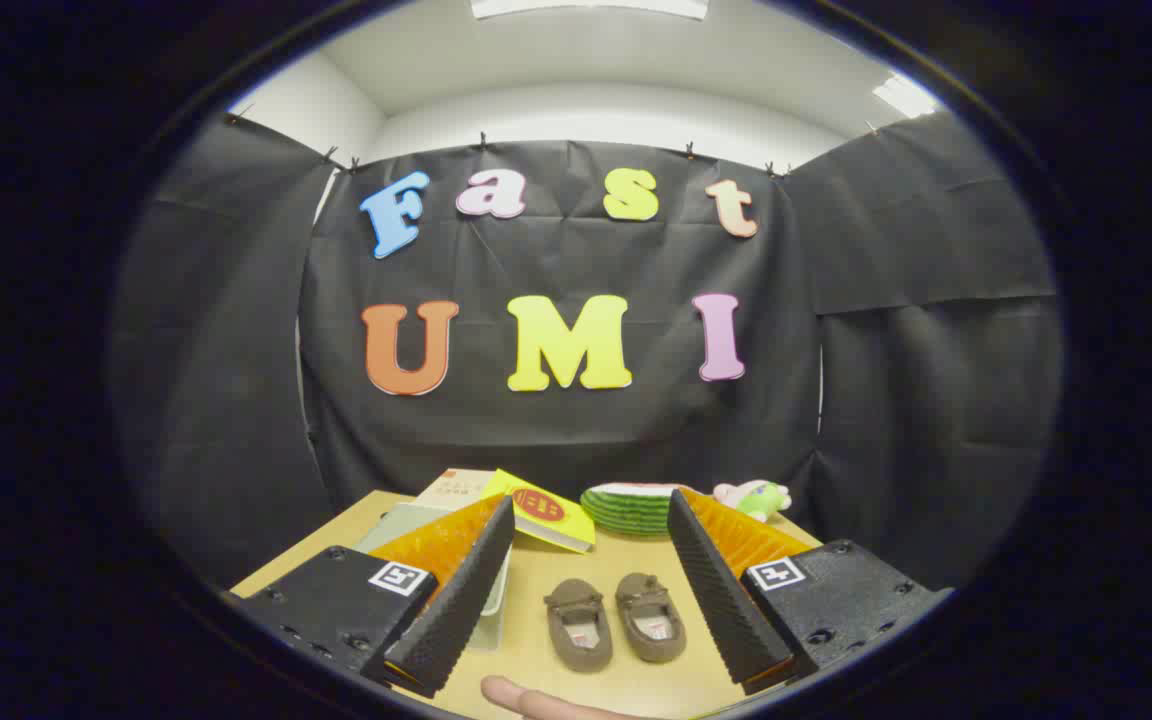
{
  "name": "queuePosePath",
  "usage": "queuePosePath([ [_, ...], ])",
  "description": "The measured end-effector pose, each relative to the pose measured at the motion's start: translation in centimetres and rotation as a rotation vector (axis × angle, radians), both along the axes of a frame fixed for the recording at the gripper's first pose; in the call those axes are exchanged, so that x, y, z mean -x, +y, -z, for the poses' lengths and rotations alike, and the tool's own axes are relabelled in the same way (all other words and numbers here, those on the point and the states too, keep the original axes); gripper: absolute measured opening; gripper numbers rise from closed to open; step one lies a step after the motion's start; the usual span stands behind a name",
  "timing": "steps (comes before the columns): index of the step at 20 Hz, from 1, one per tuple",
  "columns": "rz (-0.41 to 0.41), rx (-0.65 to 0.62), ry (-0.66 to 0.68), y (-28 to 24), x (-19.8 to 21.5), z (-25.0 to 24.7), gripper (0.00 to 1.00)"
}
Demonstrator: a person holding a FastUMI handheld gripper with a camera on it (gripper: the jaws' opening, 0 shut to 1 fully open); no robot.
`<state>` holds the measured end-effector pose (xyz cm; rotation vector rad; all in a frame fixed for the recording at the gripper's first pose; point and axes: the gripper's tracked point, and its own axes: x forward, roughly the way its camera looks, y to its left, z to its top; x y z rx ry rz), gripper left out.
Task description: Open the storage box then place both shoes into the box .Put the left shoe in first, then the right shoe, with the right side of both shoes facing outward in a uniform manner.
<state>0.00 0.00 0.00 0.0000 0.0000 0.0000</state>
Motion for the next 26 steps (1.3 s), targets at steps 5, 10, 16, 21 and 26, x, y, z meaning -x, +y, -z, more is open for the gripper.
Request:
queuePosePath([
  [5, -0.013, 0.03, -0.02, -0.3, 1.4, -0.7, 1.0],
  [10, -0.003, 0.018, -0.039, -1.6, 2.3, -1.8, 1.0],
  [16, 0.016, 0.008, -0.034, -3.2, 2.0, -1.6, 1.0],
  [21, 0.024, -0.007, -0.024, -4.2, 1.3, -1.4, 1.0],
  [26, -0.012, 0.004, 0.004, -2.7, -1.1, -0.5, 1.0],
])
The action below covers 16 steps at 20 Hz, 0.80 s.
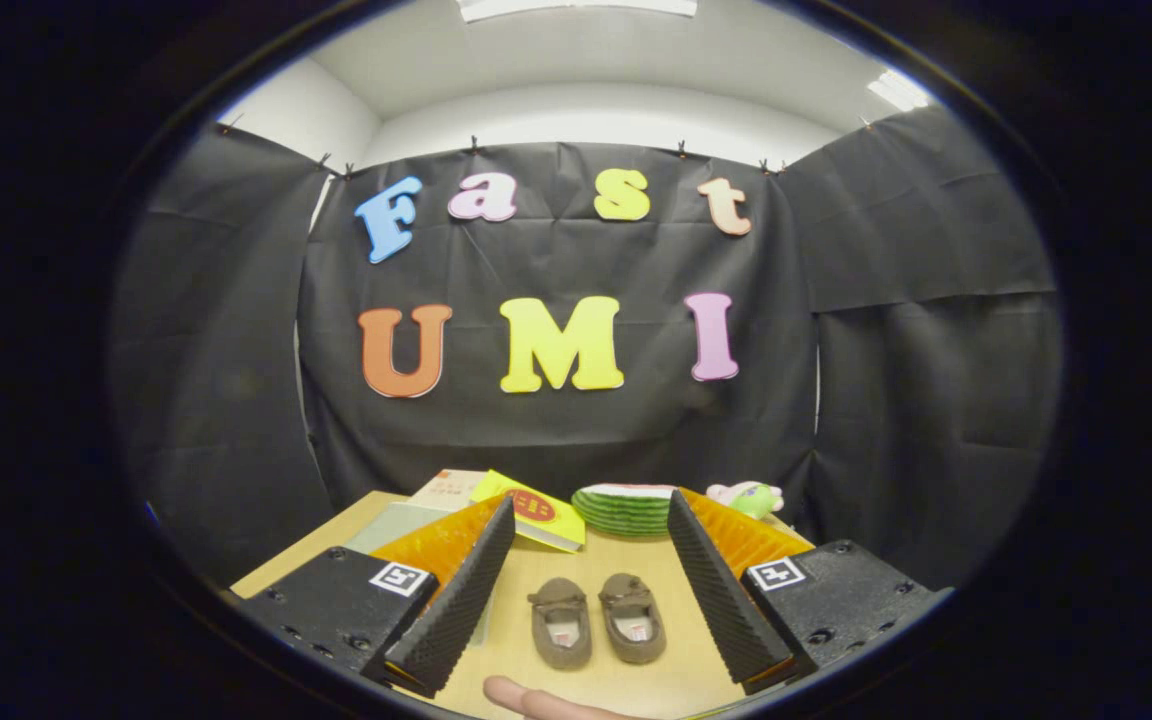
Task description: Open the storage box then place both shoes into the box .Put the left shoe in first, then the right shoe, with the right side of both shoes facing outward in a uniform manner.
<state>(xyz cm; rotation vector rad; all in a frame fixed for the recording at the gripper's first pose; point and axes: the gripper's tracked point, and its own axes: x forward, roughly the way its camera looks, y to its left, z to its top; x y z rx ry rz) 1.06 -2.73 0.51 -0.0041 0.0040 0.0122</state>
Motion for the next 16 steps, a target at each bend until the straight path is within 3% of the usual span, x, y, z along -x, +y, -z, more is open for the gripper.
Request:
queuePosePath([
  [8, -0.033, 0.009, 0.11, 0.4, -10.3, 3.1, 1.0],
  [12, -0.073, -0.019, 0.237, 1.3, -15.8, 6.4, 1.0],
  [16, -0.165, -0.09, 0.425, 2.9, -20.1, 11.6, 1.0],
])
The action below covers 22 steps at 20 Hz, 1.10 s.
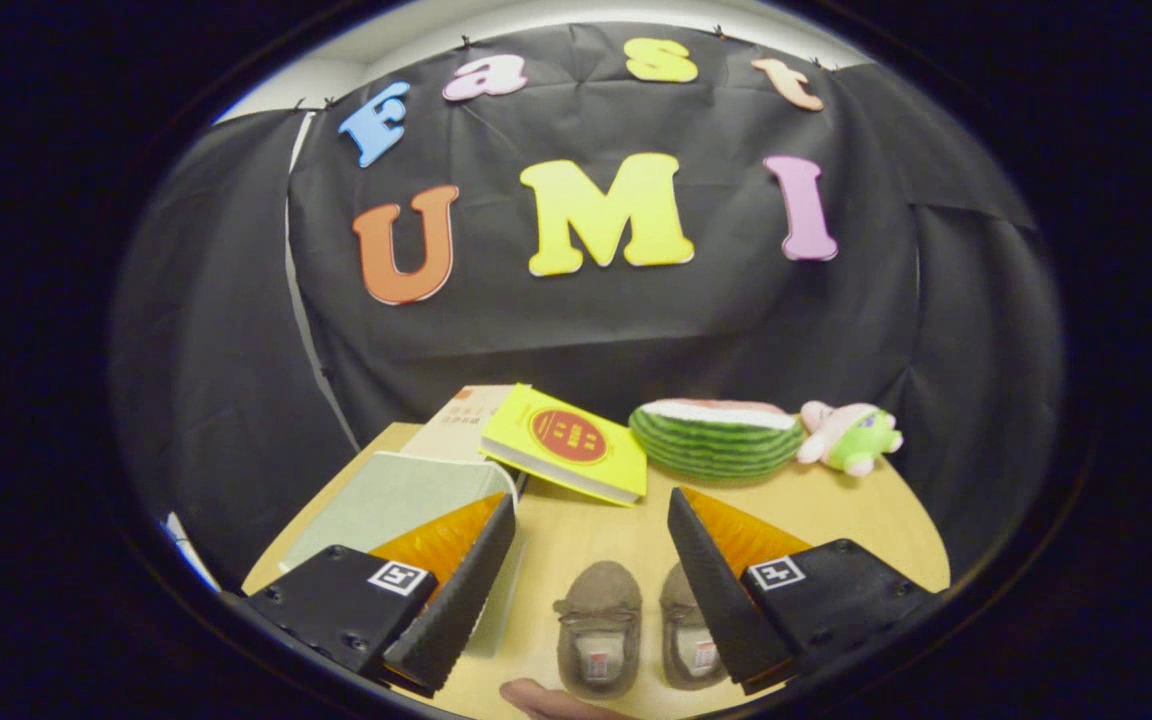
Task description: Open the storage box then place both shoes into the box .Put the left shoe in first, then the right shoe, with the right side of both shoes facing outward in a uniform manner.
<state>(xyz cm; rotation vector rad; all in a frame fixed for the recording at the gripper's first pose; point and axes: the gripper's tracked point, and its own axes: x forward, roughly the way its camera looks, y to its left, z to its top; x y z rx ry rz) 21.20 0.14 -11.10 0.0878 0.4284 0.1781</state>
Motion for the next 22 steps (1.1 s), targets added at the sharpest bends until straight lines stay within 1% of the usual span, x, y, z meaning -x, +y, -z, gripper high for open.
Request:
queuePosePath([
  [2, -0.017, -0.065, 0.114, 0.6, -1.7, 3.2, 1.0],
  [5, -0.043, -0.17, 0.235, 1.8, -4.4, 6.6, 1.0],
  [6, -0.068, -0.212, 0.252, 2.4, -5.1, 6.9, 0.99],
  [8, -0.174, -0.321, 0.284, 4.9, -5.8, 7.1, 0.99],
  [9, -0.24, -0.404, 0.307, 6.6, -5.7, 7.0, 0.99],
  [11, -0.316, -0.52, 0.357, 8.5, -5.7, 7.4, 0.99],
  [12, -0.35, -0.554, 0.382, 9.2, -5.8, 8.0, 0.99],
  [14, -0.395, -0.618, 0.416, 9.8, -6.1, 9.0, 0.99],
  [16, -0.412, -0.687, 0.439, 9.8, -6.9, 9.8, 0.99],
  [17, -0.441, -0.726, 0.463, 10.1, -6.7, 10.0, 0.98],
  [19, -0.471, -0.773, 0.507, 10.6, -6.6, 10.7, 0.98],
  [22, -0.513, -0.827, 0.529, 11.4, -6.4, 10.6, 0.97],
])
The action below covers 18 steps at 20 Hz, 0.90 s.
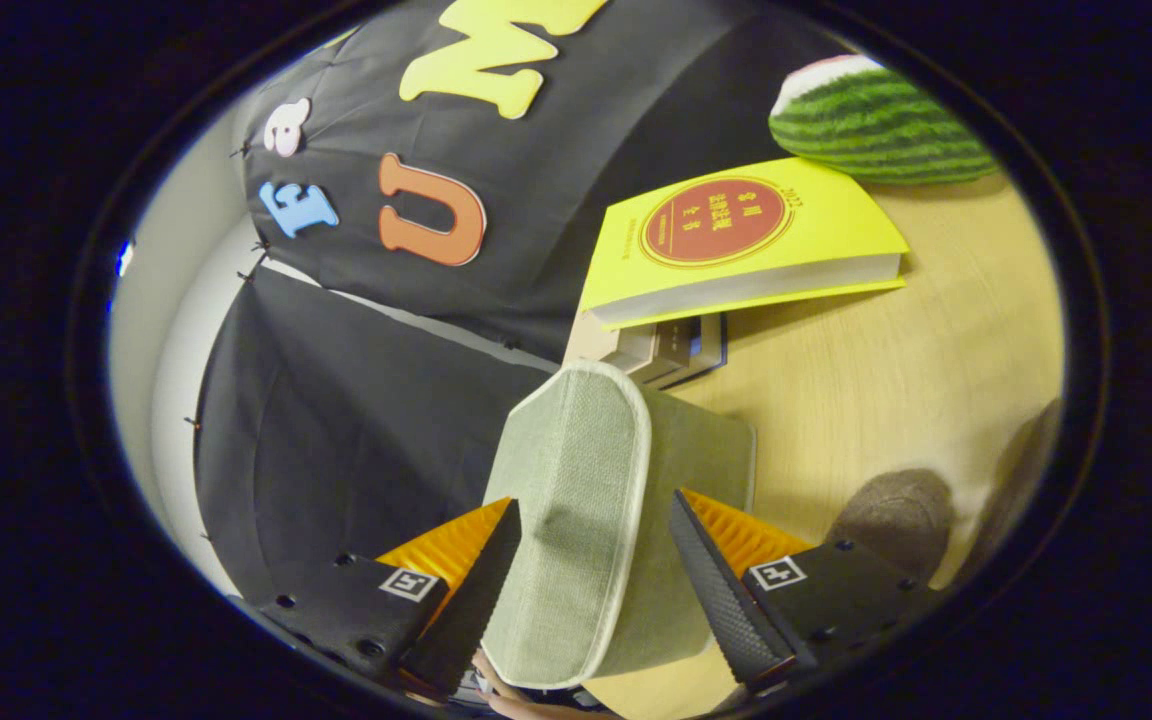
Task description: Open the storage box then place both shoes into the box .Put the left shoe in first, then the right shoe, with the right side of both shoes facing outward in a uniform manner.
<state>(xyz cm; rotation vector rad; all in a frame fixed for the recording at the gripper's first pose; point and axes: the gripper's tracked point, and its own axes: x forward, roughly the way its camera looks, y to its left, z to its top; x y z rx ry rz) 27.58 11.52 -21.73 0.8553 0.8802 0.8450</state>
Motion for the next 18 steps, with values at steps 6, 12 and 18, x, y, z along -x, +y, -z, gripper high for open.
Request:
queuePosePath([
  [6, -0.013, -0.094, 0.089, 1.4, 1.4, 0.4, 0.87],
  [12, 0.057, -0.049, 0.06, 0.0, 2.1, -0.5, 0.64],
  [18, 0.095, 0.053, 0.01, -0.2, 3.1, -2.0, 0.25],
])
